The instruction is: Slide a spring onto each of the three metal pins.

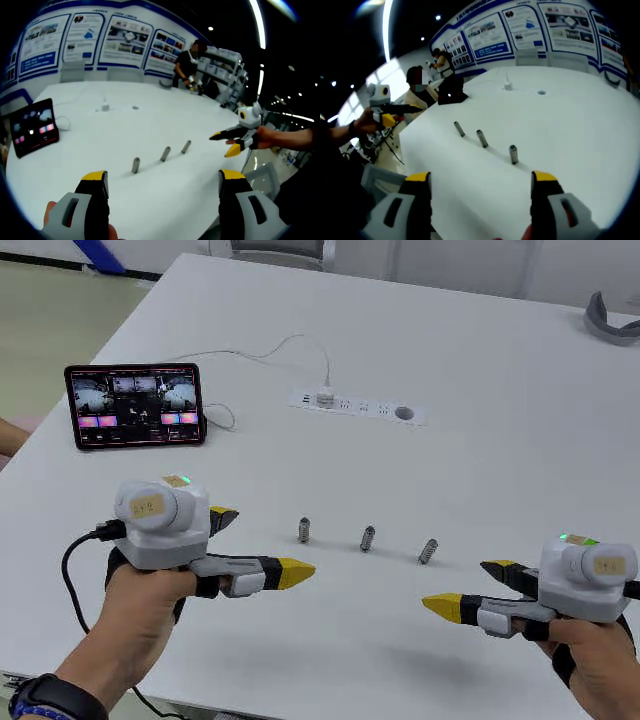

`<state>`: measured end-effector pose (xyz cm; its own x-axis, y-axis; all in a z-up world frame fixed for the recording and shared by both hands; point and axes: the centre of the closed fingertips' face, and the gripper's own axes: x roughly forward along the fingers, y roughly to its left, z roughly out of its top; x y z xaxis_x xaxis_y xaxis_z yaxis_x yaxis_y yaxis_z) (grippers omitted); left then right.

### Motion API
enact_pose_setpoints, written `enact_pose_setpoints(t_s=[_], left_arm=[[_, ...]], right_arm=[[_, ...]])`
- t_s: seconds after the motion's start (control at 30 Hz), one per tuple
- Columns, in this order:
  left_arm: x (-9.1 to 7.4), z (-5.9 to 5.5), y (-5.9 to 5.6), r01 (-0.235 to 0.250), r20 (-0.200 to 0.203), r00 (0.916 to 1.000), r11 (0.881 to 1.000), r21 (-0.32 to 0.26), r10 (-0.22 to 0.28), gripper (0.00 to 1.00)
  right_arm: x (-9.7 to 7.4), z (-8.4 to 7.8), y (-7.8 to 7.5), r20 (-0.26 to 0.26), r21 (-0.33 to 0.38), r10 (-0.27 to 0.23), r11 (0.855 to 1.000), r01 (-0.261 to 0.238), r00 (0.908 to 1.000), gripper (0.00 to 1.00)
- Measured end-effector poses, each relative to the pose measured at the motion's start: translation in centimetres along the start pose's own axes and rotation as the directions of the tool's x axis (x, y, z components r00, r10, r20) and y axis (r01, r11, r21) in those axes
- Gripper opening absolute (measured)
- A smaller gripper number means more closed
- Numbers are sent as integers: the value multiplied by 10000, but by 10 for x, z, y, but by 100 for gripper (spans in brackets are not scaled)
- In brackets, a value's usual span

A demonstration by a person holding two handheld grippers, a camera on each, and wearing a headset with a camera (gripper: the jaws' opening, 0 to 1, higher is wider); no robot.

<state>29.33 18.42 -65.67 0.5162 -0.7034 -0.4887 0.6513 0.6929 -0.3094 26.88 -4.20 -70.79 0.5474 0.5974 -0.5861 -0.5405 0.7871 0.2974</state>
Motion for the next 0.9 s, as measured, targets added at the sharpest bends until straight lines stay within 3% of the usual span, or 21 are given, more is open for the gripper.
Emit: enact_pose_setpoints(t_s=[0.27, 0.57, 0.9], left_arm=[[1, -7, 3, -55, -256, 9997, 9999, -145, 51, 98], [1, -12, 9, -2, -456, 9990, 9999, -110, -3, 92], [2, -12, 7, 287, -438, 9986, 9996, -59, -289, 90]], right_arm=[[-4, -5, 3, -66, 44, -27, 10000, 27, 10000, 84], [-5, -6, 2, -75, 89, -80, 9999, 80, 9999, 85], [-5, -5, 3, -40, 73, -90, 9999, 90, 10000, 86]])
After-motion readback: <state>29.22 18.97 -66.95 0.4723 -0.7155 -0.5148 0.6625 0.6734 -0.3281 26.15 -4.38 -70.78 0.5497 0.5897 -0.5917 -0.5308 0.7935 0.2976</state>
